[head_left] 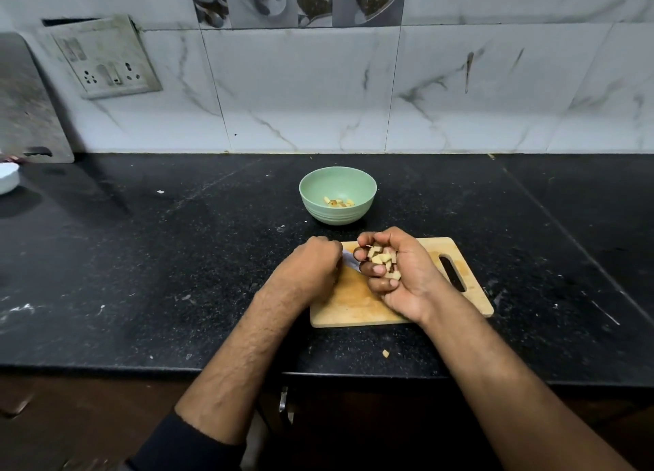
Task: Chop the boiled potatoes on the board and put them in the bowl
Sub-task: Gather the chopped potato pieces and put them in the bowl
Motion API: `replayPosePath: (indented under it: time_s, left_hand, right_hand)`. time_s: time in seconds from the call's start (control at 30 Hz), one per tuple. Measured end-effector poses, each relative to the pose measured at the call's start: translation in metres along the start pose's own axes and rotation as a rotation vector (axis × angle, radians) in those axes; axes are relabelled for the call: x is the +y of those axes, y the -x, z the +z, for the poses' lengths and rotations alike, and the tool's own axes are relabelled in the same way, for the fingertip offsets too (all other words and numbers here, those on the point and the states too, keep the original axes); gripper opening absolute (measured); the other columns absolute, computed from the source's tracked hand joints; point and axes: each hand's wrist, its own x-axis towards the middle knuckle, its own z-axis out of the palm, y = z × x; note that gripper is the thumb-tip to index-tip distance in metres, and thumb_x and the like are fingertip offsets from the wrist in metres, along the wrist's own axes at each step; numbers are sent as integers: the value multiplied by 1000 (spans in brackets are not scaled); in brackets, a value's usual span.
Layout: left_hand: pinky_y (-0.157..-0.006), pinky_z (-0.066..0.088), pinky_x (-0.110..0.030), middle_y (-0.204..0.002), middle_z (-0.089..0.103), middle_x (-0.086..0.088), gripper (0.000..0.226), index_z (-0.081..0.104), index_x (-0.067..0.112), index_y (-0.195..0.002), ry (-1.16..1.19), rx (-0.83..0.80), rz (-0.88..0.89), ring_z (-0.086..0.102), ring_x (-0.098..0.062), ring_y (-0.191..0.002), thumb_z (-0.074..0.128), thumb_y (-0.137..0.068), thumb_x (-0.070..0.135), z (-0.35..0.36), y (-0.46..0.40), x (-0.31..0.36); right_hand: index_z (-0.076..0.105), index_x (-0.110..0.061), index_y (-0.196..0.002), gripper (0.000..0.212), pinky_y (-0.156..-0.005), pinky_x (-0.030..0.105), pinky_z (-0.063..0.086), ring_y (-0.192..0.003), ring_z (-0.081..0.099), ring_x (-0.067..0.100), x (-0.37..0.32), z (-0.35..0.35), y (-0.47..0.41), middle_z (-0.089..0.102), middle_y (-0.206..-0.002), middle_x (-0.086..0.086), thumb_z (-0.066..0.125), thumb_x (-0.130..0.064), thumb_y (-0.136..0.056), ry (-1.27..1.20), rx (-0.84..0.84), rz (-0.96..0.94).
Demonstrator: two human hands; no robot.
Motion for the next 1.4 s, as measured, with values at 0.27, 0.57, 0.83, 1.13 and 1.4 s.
replayPosePath:
  time_s: [0.27,0.57,0.83,1.13,1.4]
  left_hand:
    - [-63,44,-25,-68,68,7,8,76,20,-82,735,16,-65,55,-6,-61,77,-80,13,0,10,-26]
    - [-77,58,-54,-82,75,-16,12,78,15,-95,1142,224,-10,66,-30,-72,81,-83,14,4,25,-14]
    - [-84,61,-30,-87,77,11,28,78,22,-99,946,513,-100,73,1,-84,84,-77,7,-18,0,-4]
    - [-70,55,-17,-77,76,6,12,78,14,-93,888,606,-29,70,-4,-69,81,-83,10,-67,-58,-21]
    - [-86,50,-7,-99,77,8,27,77,16,-110,732,530,-91,66,9,-91,64,-92,-1,-45,-97,-46]
  right_hand:
    - [67,-13,-92,17,-34,15,18,-44,36,4,9,8,2,54,-66,0,54,-21,-100,469,178,-67]
    - [60,-14,-102,37,-34,13,21,-46,38,4,22,15,-6,55,-65,0,53,-51,-100,410,152,11]
    - [61,-7,-95,20,-32,11,22,-40,36,3,-3,30,-38,51,-61,2,48,-17,-106,32,106,17]
    - [58,-8,-93,18,-32,13,24,-42,36,3,-76,47,-103,46,-65,1,57,-23,-103,240,167,-171]
    - [65,-4,-81,23,-66,30,53,-70,64,21,-85,45,-163,67,-78,13,54,-10,-100,459,247,-195]
